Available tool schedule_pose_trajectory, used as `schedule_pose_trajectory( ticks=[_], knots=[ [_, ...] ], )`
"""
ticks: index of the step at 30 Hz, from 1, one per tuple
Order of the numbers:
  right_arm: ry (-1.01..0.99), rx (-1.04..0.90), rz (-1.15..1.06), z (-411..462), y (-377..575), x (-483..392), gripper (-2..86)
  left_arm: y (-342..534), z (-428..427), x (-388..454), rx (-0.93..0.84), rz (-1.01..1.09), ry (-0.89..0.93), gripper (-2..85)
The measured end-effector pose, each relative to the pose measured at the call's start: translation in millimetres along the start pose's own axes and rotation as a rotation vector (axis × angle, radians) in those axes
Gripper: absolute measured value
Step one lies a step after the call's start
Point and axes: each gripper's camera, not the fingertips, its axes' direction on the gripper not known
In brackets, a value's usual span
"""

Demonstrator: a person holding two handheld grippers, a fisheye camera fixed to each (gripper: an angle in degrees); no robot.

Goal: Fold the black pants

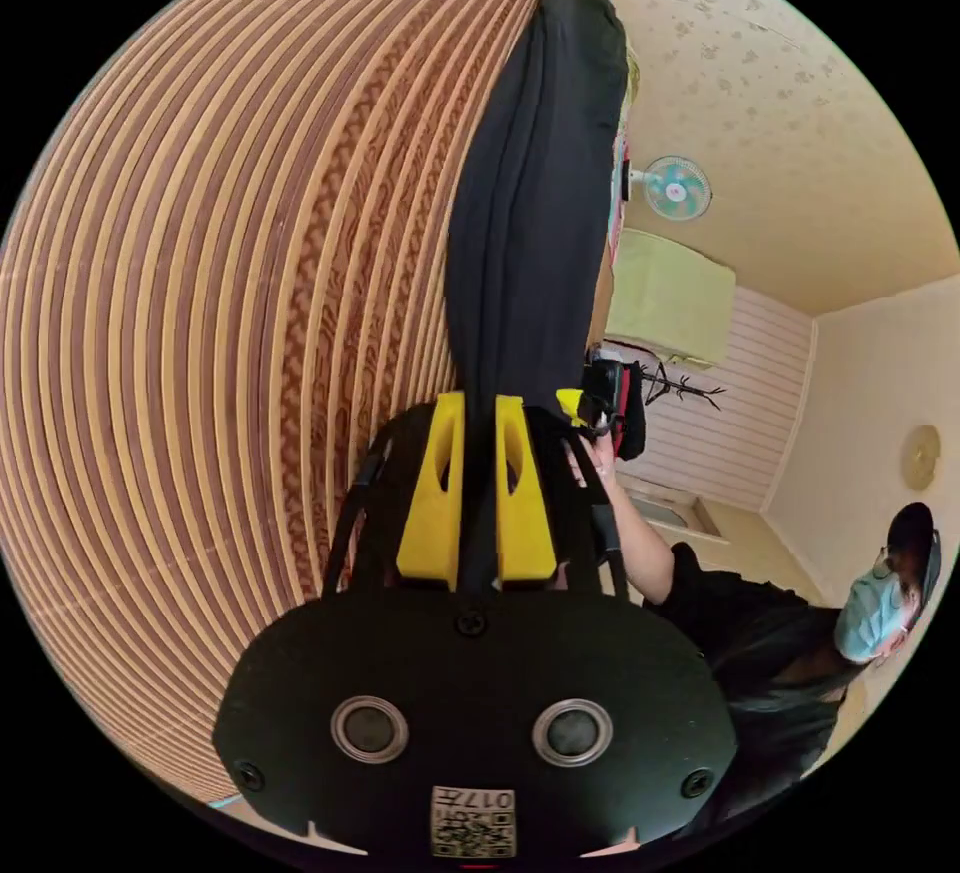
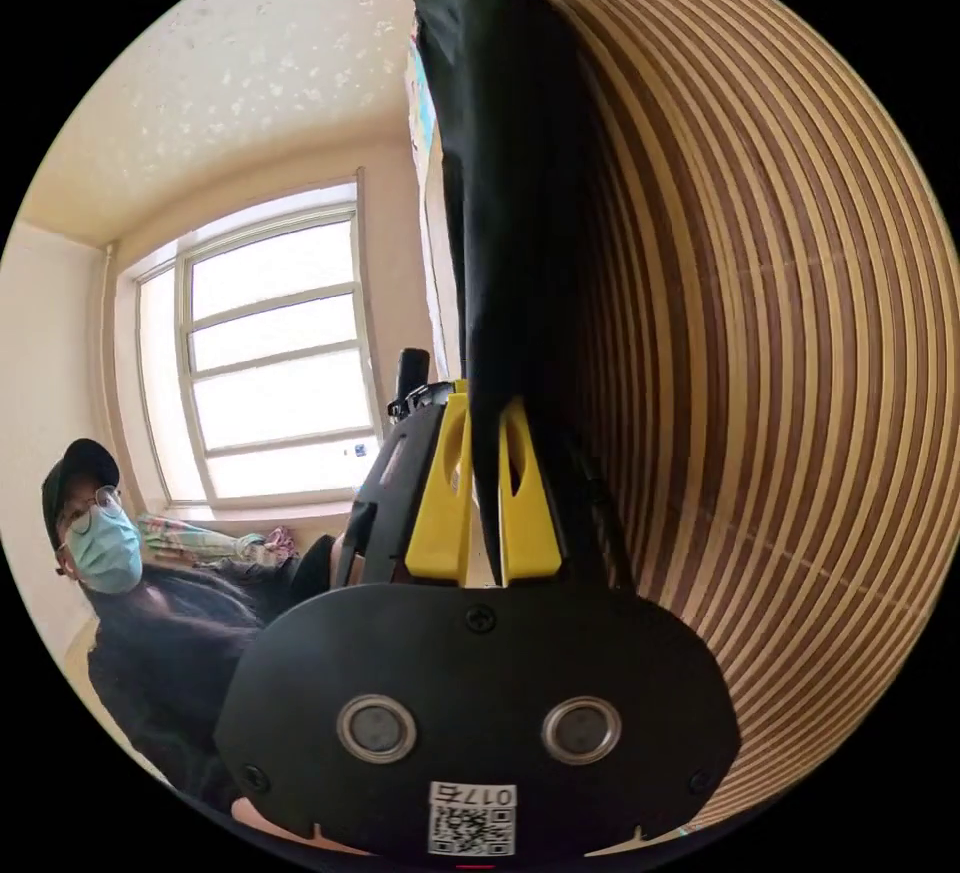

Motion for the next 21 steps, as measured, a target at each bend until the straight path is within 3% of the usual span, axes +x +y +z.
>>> schedule_pose_trajectory(
  ticks=[4, 13, 17, 21],
  knots=[
    [-0.138, 0.033, -0.194, -34.7, 55.9, -89.6, 1.3, 74.5, -9.0, 87.3, 0.049, 0.338, 0.263, 5.1],
    [-0.107, 0.111, -0.788, -90.6, 147.7, -385.9, 0.1, 208.7, -41.4, 347.3, 0.224, 0.901, 0.292, 5.1],
    [0.099, 0.125, -0.808, -87.7, 108.4, -438.5, 0.1, 191.7, -42.5, 399.4, 0.262, 0.937, 0.142, 5.0],
    [0.215, 0.118, -0.691, -71.3, 33.4, -401.4, 0.0, 117.9, -22.2, 378.2, 0.223, 0.757, 0.087, 5.0]
  ],
)
